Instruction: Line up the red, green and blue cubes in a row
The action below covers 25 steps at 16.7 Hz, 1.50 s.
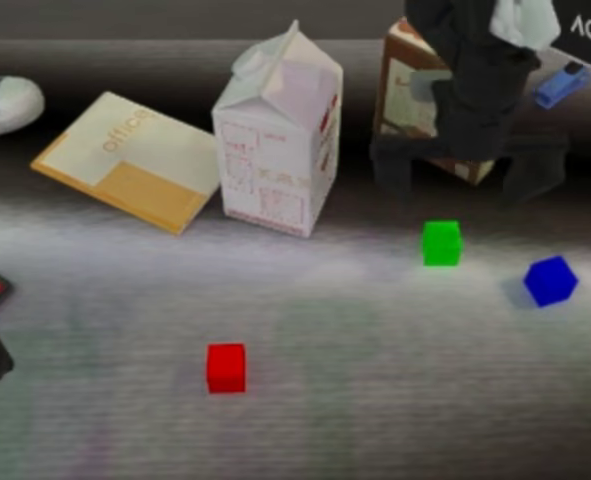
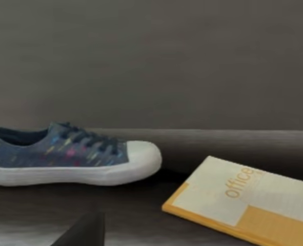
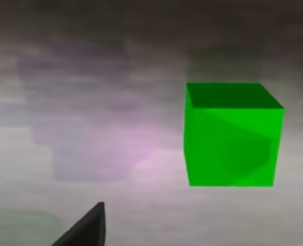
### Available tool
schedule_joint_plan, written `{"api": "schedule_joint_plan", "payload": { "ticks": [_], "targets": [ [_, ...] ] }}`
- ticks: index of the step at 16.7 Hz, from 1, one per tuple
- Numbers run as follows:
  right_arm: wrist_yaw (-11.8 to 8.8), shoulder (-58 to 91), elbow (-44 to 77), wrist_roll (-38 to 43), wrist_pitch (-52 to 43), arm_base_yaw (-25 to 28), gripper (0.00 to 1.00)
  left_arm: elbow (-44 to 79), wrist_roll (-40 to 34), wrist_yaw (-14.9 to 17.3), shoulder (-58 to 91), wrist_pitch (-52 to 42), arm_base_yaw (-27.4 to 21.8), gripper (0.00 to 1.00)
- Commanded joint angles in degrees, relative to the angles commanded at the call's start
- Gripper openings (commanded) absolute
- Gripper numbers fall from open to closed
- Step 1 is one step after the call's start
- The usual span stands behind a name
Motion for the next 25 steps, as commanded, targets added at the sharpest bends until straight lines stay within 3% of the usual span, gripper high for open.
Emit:
{"api": "schedule_joint_plan", "payload": {
  "ticks": [7, 15, 20, 25],
  "targets": [
    [-0.01, 0.80, 0.67, 0.11, -0.19, -0.08, 1.00, -0.39, -0.63, 0.04, -0.93, 0.76, 0.21, 1.00],
    [0.05, 4.73, -9.64, 0.29, 14.24, 0.25, 1.00, -0.39, -0.63, 0.04, -0.93, 0.76, 0.21, 1.00],
    [0.05, 5.05, -10.28, 0.32, 14.99, 0.28, 1.00, -0.39, -0.63, 0.04, -0.93, 0.76, 0.21, 1.00],
    [0.05, 5.05, -10.28, 0.32, 14.99, 0.28, 0.62, -0.39, -0.63, 0.04, -0.93, 0.76, 0.21, 1.00]
  ]
}}
